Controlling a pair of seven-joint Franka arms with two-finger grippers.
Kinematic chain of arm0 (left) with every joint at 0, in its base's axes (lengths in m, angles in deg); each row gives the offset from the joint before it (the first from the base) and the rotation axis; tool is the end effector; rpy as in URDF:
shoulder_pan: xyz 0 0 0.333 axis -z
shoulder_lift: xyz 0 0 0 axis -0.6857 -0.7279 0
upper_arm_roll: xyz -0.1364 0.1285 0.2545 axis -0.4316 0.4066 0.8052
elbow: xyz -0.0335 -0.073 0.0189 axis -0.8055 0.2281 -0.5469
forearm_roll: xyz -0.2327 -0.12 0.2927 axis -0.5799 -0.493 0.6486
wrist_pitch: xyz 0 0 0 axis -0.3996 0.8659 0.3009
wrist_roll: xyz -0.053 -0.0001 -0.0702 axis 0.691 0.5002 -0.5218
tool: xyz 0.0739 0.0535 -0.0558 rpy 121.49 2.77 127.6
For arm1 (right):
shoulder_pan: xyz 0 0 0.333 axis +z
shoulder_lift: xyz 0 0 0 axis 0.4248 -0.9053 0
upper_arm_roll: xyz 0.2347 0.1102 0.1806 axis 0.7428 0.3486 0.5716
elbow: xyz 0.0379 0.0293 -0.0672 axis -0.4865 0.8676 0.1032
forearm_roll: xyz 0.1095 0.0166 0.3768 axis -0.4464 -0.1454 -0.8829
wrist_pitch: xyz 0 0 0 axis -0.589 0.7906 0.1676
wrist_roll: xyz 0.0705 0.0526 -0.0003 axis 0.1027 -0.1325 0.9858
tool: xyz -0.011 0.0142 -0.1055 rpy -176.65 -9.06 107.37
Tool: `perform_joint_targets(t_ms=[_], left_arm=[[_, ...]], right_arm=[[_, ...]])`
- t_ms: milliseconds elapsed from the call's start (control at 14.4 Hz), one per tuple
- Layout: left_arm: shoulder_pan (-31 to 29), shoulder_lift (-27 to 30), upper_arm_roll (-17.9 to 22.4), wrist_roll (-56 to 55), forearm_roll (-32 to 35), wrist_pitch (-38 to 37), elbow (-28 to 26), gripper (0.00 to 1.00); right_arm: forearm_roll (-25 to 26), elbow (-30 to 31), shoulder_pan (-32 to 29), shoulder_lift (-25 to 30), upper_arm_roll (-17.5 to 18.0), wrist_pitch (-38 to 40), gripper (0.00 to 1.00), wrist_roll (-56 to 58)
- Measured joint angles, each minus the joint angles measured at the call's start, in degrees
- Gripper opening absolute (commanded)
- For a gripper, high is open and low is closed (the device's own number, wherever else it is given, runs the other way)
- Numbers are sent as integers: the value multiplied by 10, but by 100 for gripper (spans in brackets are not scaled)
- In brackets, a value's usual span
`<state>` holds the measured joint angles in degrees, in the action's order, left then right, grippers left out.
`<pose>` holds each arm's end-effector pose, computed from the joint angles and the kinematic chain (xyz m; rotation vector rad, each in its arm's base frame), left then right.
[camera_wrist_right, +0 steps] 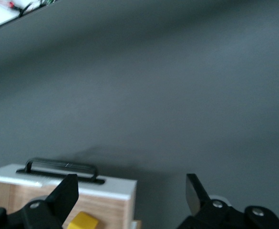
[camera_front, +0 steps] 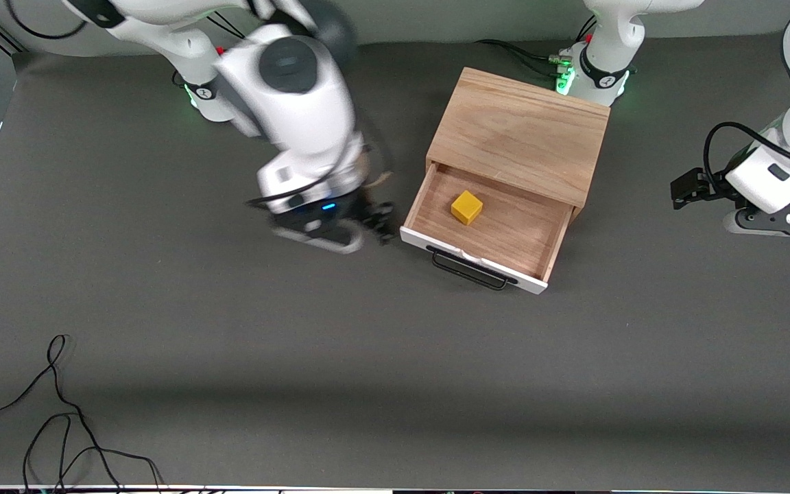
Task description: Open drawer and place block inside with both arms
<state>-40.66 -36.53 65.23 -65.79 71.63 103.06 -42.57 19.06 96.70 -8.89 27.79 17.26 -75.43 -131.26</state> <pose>0.5529 -0.0409 0.5649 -3.0915 0.1408 0.1177 0.5837 0.3893 0.5360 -2.9874 0.5600 -0.1226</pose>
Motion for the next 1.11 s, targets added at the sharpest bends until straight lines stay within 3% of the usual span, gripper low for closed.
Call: perform_joint_targets(t_ms=[278,417,694,1111], left_arm=[[3,0,8,0,-1,0,0,100],[3,-2,8,0,-1,1,3,100],[3,-15,9,0,-1,1,16,100],[3,-16,9,0,-1,1,18,100]], right_arm=[[-69,59,-155,77,-5,16,100,185],[-102,92,-196,124,-41,17,100,247],[-112,137,-201,201,-131,56,100,391],[-112,157,-200,220,-160,81,100,458]])
